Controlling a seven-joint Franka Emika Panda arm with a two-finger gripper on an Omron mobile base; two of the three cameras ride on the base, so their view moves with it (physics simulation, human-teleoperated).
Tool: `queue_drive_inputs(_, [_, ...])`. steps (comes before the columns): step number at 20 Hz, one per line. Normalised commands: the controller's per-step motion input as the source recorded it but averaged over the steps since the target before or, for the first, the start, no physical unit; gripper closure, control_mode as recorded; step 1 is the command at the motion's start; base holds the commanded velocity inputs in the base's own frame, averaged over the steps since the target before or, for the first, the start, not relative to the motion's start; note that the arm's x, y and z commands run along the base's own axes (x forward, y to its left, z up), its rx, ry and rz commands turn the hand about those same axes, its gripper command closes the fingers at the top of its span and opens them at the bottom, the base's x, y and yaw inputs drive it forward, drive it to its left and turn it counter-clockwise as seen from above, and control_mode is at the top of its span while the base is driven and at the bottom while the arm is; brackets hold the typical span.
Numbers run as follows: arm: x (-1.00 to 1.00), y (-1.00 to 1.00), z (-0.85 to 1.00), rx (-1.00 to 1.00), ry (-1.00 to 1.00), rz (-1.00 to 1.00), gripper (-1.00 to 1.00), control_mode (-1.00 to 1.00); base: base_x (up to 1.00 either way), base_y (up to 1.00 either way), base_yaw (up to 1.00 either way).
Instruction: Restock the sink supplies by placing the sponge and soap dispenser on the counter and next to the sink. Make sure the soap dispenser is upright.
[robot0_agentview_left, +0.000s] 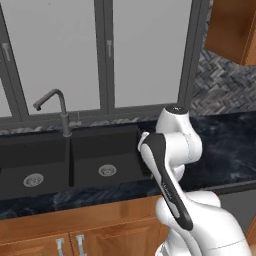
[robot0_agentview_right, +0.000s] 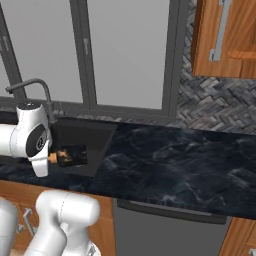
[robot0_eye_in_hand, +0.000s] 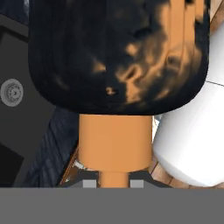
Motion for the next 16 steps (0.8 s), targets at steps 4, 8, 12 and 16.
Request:
queue_drive_inputs(4, [0.12,-0.59,0.19,0.3,-0.04,0.02,1.0,-1.0,0.0,0.0,0.0])
queue_drive_inputs(8, [0.19,-0.48,0.36,0.43,-0.01,0.08,1.0,-1.0,0.0,0.0,0.0])
queue_drive_inputs(12, [0.39,-0.07,0.31,0.34,0.16,0.03,1.0,-1.0,0.0,0.0,0.0])
queue_drive_inputs(16, [0.6,0.0,0.12,0.23,0.25,0.03,1.0,-1.0,0.0,0.0,0.0])
